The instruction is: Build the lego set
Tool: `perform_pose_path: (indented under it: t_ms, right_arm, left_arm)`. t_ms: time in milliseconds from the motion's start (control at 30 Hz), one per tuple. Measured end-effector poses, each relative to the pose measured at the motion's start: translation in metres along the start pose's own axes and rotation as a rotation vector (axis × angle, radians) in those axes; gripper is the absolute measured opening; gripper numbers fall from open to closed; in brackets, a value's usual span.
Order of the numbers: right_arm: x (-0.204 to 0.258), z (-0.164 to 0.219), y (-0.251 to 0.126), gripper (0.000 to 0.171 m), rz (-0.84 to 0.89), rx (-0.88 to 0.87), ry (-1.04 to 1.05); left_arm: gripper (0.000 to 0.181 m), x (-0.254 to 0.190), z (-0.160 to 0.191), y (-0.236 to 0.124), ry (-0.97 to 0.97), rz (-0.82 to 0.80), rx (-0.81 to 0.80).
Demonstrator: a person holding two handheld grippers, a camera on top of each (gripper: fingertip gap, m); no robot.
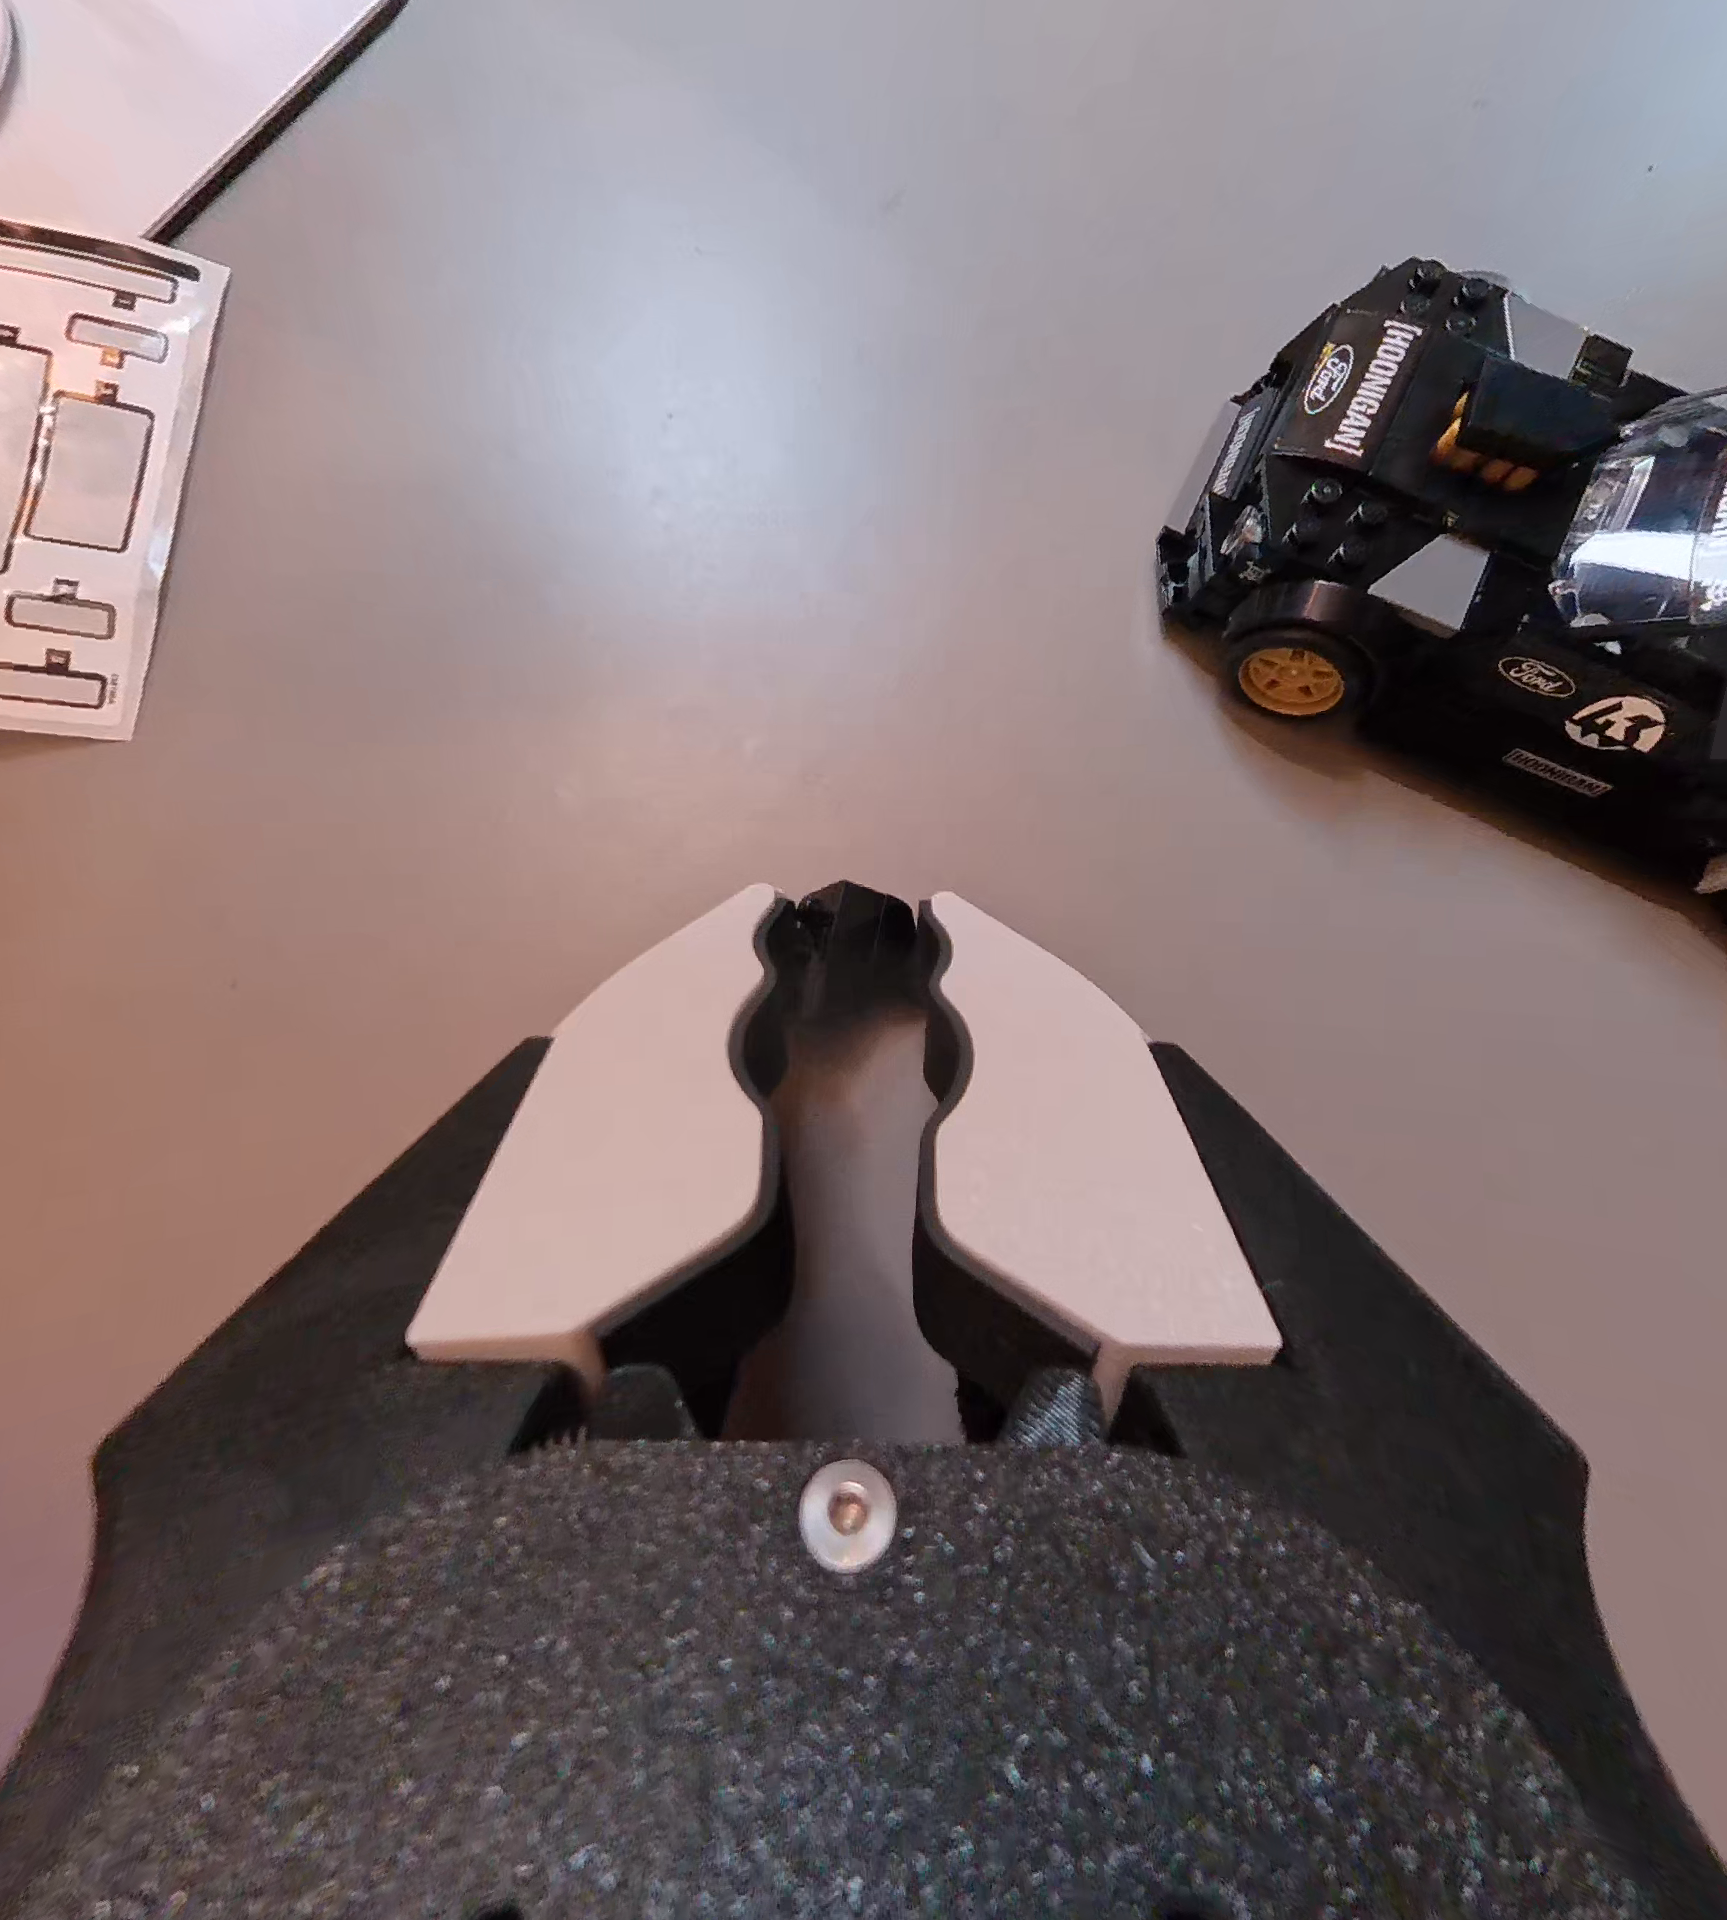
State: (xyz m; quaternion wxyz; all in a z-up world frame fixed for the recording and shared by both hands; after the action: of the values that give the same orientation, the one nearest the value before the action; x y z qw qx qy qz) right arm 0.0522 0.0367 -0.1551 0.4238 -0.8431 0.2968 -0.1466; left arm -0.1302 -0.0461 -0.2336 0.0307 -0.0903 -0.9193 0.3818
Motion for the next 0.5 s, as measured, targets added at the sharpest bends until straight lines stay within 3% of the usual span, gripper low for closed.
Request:
perform_pose_path:
  t_ms: [133,300,500]
  right_arm:
    - [-0.005,0.004,0.003,0.002,0.157,-0.022,0.173]
    - [-0.002,0.02,0.018,0.0,0.153,0.084,0.199]
    - [-0.004,0.022,0.019,0.0,0.13,0.089,0.233]
  left_arm:
    - [0.023,-0.001,0.0,0.001,-0.003,0.007,-0.008]
    - [0.023,-0.001,0.0,0.001,-0.01,0.013,-0.013]
    - [0.023,-0.001,0.0,0.001,-0.007,0.013,-0.013]
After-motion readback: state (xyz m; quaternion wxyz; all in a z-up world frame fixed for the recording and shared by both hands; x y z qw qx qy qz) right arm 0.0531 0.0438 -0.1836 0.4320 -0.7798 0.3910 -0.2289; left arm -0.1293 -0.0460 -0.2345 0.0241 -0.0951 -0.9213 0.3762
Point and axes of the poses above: each gripper's, where its closed fingertips meet, y out along the fingers, z out of its underside, x = y × z across the jaws, the point moved 7 cm from there along -y, back along the fingers, and after that the axes turned 1 degree about -x, right-handed, at the moved point
